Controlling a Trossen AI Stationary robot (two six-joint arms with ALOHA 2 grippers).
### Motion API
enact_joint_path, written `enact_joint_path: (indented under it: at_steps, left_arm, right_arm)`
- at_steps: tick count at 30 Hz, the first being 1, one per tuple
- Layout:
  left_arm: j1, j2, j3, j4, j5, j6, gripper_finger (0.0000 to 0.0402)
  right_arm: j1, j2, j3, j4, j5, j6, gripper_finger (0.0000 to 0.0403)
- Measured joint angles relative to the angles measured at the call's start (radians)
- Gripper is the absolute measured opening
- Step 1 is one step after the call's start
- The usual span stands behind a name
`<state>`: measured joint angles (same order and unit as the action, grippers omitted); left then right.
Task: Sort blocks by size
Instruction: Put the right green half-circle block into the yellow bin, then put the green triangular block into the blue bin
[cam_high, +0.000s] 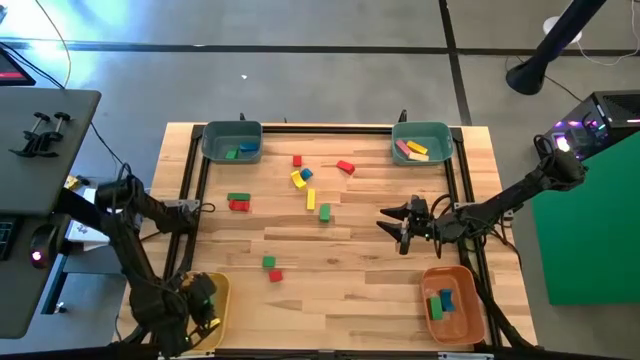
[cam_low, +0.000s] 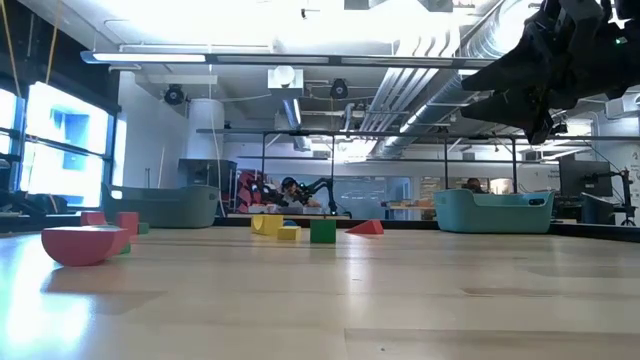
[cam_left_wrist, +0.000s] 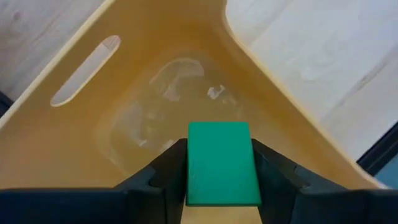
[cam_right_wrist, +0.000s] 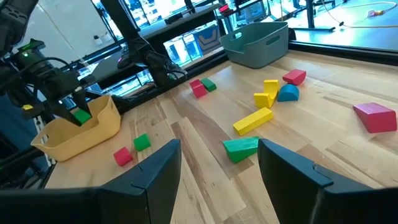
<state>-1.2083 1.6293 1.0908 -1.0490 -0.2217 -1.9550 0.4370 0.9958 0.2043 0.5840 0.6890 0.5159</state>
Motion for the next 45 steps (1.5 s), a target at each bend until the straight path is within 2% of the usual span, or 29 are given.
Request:
enact_joint_path:
  at_steps: [10,18,26,30,36,40,45]
  left_arm:
    - [0.0,0.015,0.0,0.004,0.001,-0.012,0.0145]
    - [0.01,0.015,-0.036,0.009,0.044,-0.15,0.0149]
    - [0.011,0.01,-0.068,0.033,0.055,-0.151,0.0193]
    - [0.014,-0.041,-0.068,0.033,0.098,-0.11,0.0212]
    - [0.039,-0.183,-0.066,0.017,0.077,-0.076,0.0208]
    - [0.064,-0.278,-0.04,0.016,-0.026,-0.027,0.0202]
    - [0.127,-0.349,-0.034,0.029,-0.274,0.159,0.02]
  right_arm:
    - [0.0,0.0,0.0,-0.005,0.0,0.0,0.0209]
    - [0.0,0.0,0.0,-0.015,0.0,0.0,0.0209]
    - [0.0,0.0,0.0,-0.019,-0.001,0.003,0.0209]
    - [0.0,0.0,0.0,-0.019,-0.001,0.003,0.0209]
    - [0.0,0.0,0.0,-0.019,-0.001,0.008,0.0209]
    - [0.0,0.0,0.0,-0.019,-0.001,0.01,0.0209]
    - [0.0,0.0,0.0,-0.019,-0.001,0.01,0.0209]
